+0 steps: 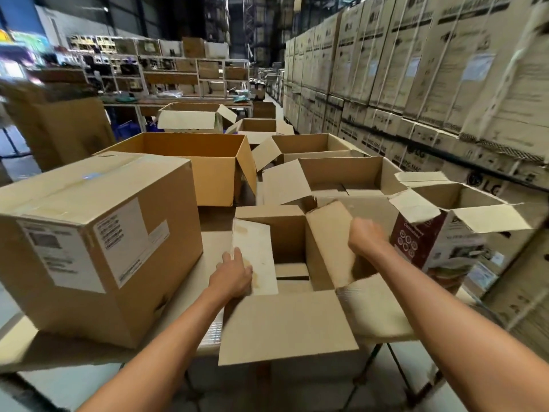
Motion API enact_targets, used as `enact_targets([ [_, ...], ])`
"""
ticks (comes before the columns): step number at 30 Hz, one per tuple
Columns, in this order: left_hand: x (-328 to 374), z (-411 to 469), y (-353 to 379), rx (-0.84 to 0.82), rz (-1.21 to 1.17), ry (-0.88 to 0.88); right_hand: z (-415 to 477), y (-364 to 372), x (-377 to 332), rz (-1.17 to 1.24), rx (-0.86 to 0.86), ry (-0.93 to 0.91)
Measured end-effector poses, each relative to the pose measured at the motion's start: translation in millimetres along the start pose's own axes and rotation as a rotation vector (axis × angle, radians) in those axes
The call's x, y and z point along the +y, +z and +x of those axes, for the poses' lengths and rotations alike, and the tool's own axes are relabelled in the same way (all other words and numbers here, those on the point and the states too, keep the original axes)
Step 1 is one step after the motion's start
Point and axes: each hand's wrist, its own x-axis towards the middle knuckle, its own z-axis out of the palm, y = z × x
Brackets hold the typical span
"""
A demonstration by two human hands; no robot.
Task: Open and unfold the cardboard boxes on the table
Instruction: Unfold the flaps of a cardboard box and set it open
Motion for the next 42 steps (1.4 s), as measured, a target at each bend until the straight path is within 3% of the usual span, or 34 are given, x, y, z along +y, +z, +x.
enact_targets([
  [2,1.3,2.9,1.9,-0.003,0.020,-0.010,1.9,29.7,12.1,0.030,-0.077,0.019],
  [8,4.7,18.3,6.0,0.013,0.188,0.020,-9.9,85.6,-11.9,0.484,-0.177,0.094],
  [11,25.2,22.6,8.0,0.053,0.355,0.328,-15.9,98.7,-25.7,0.390,-0.222,0.080],
  [14,55.4,18.6,10.2,-0.125,0.486,0.620,-12.0,103.2,-26.2,0.315,-0.197,0.105],
  [17,74.2,19.8,2.0,-0.186,0.496,0.678,-10.5,103.6,-24.7,0.286,-0.189,0.109],
  [21,94.9,26.1,-52.5,0.023,0.491,0.707,-12.1,102.0,-27.7,0.281,-0.188,0.117],
  [25,82.9,28.0,-127.4,0.057,0.429,0.425,-15.8,99.5,-27.3,0.282,-0.175,0.117],
  [29,24.4,33.3,-139.4,-0.109,0.466,0.116,-19.1,97.1,-28.6,0.275,-0.150,0.107],
  [33,-22.8,20.9,-87.8,-0.301,-0.051,-0.052,-21.3,96.9,-30.0,0.275,-0.141,0.104],
  [39,-19.3,-0.7,5.7,-0.097,-0.790,-0.286,-25.3,98.7,-28.1,0.278,-0.018,0.003],
  [42,-18.5,0.6,7.4,-0.041,-0.887,-0.269,-27.4,94.5,-30.6,0.259,-0.021,-0.043],
])
